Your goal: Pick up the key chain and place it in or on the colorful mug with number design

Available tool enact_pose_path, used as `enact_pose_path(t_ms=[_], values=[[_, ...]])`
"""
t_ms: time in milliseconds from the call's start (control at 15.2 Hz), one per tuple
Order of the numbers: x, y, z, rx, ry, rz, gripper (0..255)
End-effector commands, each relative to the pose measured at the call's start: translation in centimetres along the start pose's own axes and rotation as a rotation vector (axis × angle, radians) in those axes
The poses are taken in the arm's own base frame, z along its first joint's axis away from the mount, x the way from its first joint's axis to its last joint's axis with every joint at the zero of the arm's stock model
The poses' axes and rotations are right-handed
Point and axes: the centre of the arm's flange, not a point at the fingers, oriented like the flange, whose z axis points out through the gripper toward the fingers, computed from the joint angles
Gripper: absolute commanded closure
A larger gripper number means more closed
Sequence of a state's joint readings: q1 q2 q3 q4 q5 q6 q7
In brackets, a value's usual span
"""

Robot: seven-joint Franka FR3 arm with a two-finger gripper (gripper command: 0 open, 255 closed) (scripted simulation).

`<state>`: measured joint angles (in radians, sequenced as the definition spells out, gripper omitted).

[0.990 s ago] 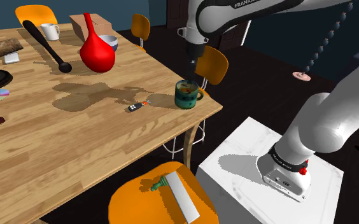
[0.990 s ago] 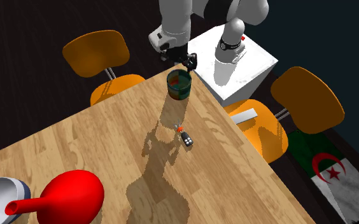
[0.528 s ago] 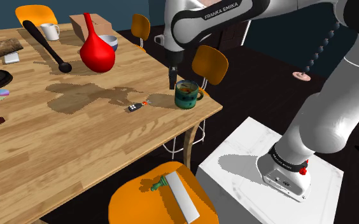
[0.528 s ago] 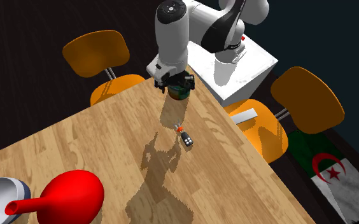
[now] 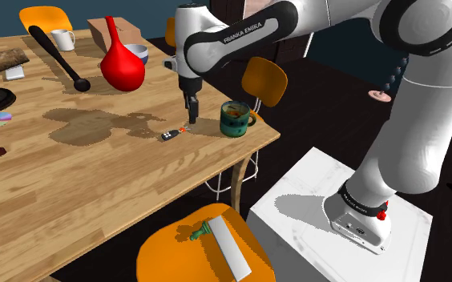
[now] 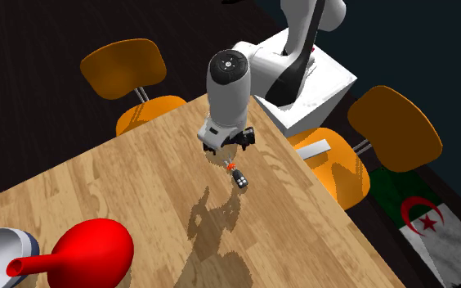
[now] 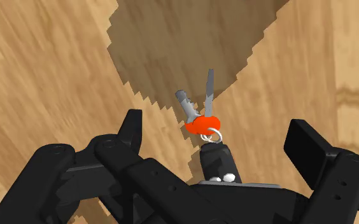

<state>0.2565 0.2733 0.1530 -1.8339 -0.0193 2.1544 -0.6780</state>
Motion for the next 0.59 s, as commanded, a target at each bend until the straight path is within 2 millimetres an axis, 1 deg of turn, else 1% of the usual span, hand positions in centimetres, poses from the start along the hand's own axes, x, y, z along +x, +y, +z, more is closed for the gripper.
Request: enact_pose_path(t_ms=[0, 66, 528], values=[[2.6, -0.2, 1.3, -0.001, 0.007, -0.061, 0], [3.2, -0.3, 1.6, -0.001, 0.009, -0.077, 0], [3.2, -0.3, 5.3, -0.001, 0.009, -0.077, 0]])
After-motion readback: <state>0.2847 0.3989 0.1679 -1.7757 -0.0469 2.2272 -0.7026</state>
